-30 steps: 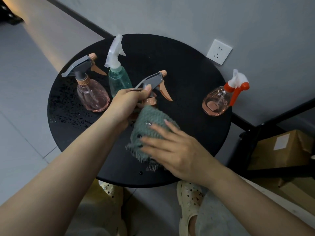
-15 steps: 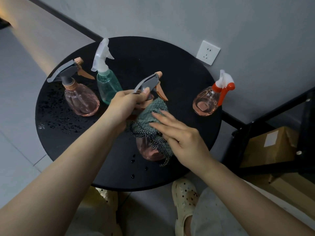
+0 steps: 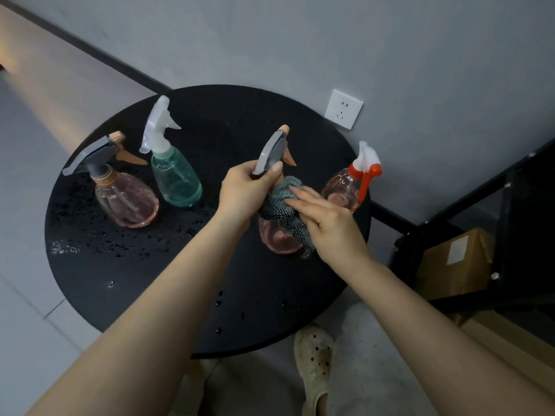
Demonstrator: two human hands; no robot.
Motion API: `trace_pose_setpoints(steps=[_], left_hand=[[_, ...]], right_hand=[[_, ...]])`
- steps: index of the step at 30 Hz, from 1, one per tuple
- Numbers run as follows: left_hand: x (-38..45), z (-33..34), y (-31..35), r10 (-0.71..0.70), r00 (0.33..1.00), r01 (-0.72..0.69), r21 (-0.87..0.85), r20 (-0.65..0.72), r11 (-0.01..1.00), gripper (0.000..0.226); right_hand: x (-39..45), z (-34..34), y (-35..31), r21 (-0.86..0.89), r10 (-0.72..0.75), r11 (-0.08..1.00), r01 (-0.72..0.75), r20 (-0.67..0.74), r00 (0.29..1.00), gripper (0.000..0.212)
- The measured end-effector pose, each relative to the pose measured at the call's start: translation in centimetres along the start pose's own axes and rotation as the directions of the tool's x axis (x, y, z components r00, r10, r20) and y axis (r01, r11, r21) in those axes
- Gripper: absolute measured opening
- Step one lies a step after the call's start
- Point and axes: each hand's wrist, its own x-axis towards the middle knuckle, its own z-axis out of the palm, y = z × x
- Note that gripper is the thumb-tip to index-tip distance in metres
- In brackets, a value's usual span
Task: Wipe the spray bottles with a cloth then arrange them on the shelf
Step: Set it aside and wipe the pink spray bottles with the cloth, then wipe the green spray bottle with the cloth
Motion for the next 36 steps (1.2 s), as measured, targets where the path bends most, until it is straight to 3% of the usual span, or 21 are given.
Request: trace_pose_setpoints(steps=[5, 10, 15, 20, 25, 28, 31, 34, 36], left_hand=[[2.5, 2.2, 0.1, 0.114, 0.993, -0.118, 0.136, 0.032, 0.984, 0.008], [3.9, 4.6, -0.2, 0.174, 0.981, -0.190, 0.233, 0.087, 0.954, 0.023], [4.4, 6.4, -0.5, 0.213, 0.973, -0.228, 0.227, 0.089, 0.947, 0.022], [4.1, 7.0, -0.6, 0.227, 0.969, -0.245, 0.232, 0.101, 0.941, 0.024], [3.4, 5.0, -1.1, 0.202, 0.947, -0.259, 0.223, 0.249, 0.940, 0.043], [2.8, 2.2, -1.9, 0.202, 0.973, -0.227, 0.324, 0.111, 0.918, 0.048], [2.1, -1.9, -2.2, 0.232, 0.970, -0.193, 0.346, -0.072, 0.918, 0.036], [1.6, -5.9, -2.4, 0.160, 0.961, -0.057, 0.408, -0.224, 0.911, 0.024], [1.6, -8.3, -3.0, 0.072, 0.949, 0.067, 0.421, -0.306, 0.905, 0.029]], right_hand=[[1.5, -0.5, 2.3, -0.065, 0.052, 0.996, -0.053, -0.024, 0.998, 0.038], [1.9, -0.6, 3.7, -0.070, 0.157, 0.984, -0.162, -0.070, 0.985, 0.033], [2.1, -0.6, 4.2, -0.061, 0.272, 0.959, -0.276, -0.069, 0.960, 0.033], [1.8, -0.8, 4.2, -0.078, 0.288, 0.953, -0.294, -0.084, 0.954, 0.033], [0.9, -0.8, 3.5, -0.105, 0.279, 0.953, -0.285, -0.066, 0.958, 0.030], [0.2, -0.2, 2.8, -0.105, 0.241, 0.964, -0.245, -0.049, 0.969, 0.028], [0.0, 0.8, 1.8, -0.077, 0.212, 0.974, -0.215, -0.041, 0.976, 0.027], [0.7, 2.1, 0.6, -0.046, 0.197, 0.979, -0.197, -0.008, 0.980, 0.028], [1.4, 3.1, -0.4, -0.022, 0.193, 0.981, -0.193, 0.003, 0.981, 0.030]])
